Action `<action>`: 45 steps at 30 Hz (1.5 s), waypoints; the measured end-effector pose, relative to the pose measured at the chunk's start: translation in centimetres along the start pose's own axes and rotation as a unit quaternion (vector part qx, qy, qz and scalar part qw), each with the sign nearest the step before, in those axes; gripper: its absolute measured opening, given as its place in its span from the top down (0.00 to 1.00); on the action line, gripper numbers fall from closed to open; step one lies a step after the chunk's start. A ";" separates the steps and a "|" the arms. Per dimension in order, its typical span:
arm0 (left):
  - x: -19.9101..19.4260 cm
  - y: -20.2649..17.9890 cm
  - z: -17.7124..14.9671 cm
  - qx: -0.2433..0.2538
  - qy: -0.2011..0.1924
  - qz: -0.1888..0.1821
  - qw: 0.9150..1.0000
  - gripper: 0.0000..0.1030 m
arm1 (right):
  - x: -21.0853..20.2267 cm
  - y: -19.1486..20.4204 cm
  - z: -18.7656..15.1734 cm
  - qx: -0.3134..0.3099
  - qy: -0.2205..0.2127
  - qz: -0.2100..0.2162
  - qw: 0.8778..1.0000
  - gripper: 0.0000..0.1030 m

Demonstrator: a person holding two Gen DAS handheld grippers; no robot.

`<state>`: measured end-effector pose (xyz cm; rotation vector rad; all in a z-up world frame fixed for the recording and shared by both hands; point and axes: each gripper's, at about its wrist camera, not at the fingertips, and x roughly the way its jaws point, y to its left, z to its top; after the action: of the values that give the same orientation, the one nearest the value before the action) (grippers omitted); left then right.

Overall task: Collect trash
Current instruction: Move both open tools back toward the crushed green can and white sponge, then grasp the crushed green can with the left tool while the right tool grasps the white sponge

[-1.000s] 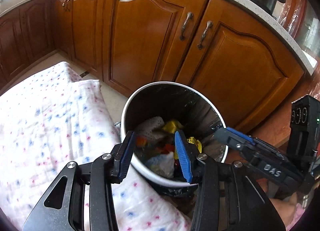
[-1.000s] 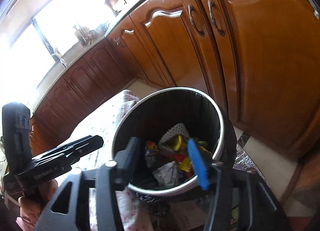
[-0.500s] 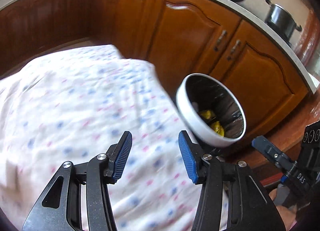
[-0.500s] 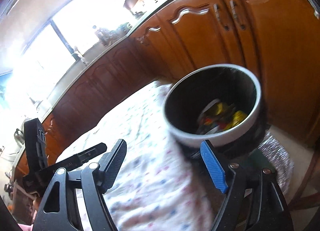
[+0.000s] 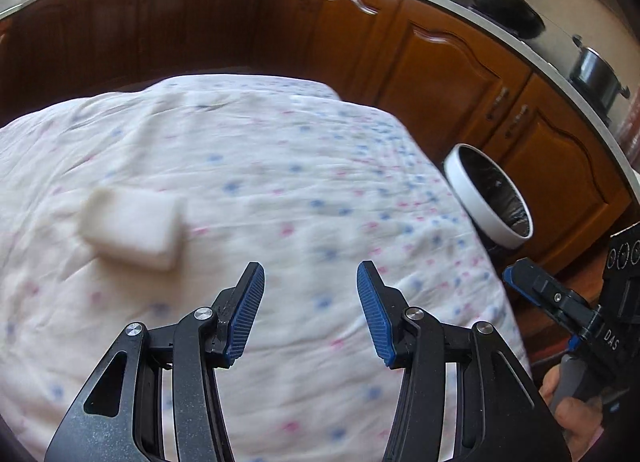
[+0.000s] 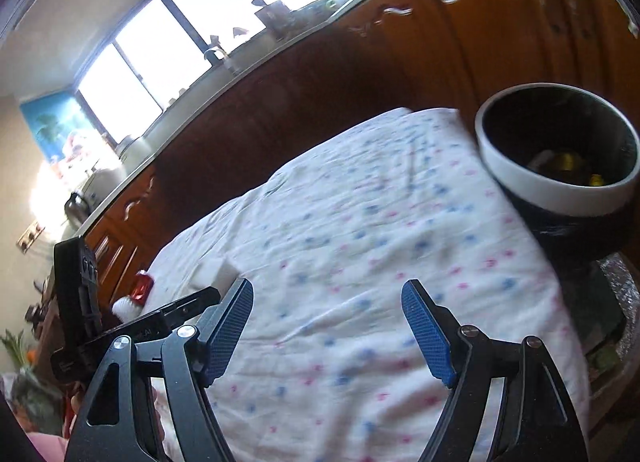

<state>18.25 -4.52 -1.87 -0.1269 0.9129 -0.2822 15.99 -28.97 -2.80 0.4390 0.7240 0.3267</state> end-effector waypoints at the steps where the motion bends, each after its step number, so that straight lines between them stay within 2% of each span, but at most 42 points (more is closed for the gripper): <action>1: -0.6 0.9 -0.3 -0.004 -0.003 0.007 1.000 0.53 | 0.4 0.7 -0.1 -0.011 0.006 0.004 1.000 0.24; 9: -4.5 7.1 -1.9 -0.035 -0.017 0.053 0.998 0.53 | 3.4 6.0 -0.8 -0.086 0.047 0.041 0.994 0.24; 16: -8.3 12.0 -3.1 -0.048 -0.035 0.102 0.993 0.53 | 7.6 10.9 -0.3 -0.172 0.095 0.078 0.977 0.24; 20: -10.2 14.9 -3.7 -0.065 -0.042 0.134 0.988 0.53 | 10.2 14.3 -0.3 -0.247 0.113 0.090 0.958 0.23; 23: -11.4 17.1 -4.3 -0.082 -0.046 0.155 0.983 0.53 | 12.1 16.9 -0.6 -0.327 0.115 0.082 0.934 0.23; 26: -12.6 19.1 -4.9 -0.095 -0.049 0.177 0.978 0.53 | 14.2 18.2 -1.0 -0.375 0.136 0.077 0.914 0.23; 29: -14.0 21.4 -5.4 -0.108 -0.055 0.209 0.970 0.53 | 16.4 18.8 -1.3 -0.402 0.151 0.074 0.900 0.23; 31: -15.0 22.9 -5.5 -0.118 -0.059 0.229 0.964 0.53 | 17.5 19.0 -1.1 -0.398 0.162 0.079 0.899 0.23; 34: -16.5 25.2 -5.7 -0.136 -0.069 0.262 0.953 0.45 | 19.3 19.6 -1.4 -0.404 0.176 0.079 0.894 0.23; 37: -17.2 27.5 -5.9 -0.153 -0.074 0.295 0.940 0.45 | 20.4 20.1 -1.7 -0.408 0.178 0.074 0.893 0.22; 41: -16.8 29.4 -6.2 -0.164 -0.065 0.311 0.934 0.45 | 20.5 20.3 -1.4 -0.395 0.175 0.074 0.899 0.25; 45: -15.6 30.6 -6.5 -0.160 -0.052 0.323 0.931 0.45 | 20.5 20.5 -1.7 -0.404 0.175 0.070 0.895 0.25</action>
<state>9.78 29.36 -0.89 -0.1329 0.8416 0.4850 26.54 -2.01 -5.35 -0.3765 0.8355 0.8156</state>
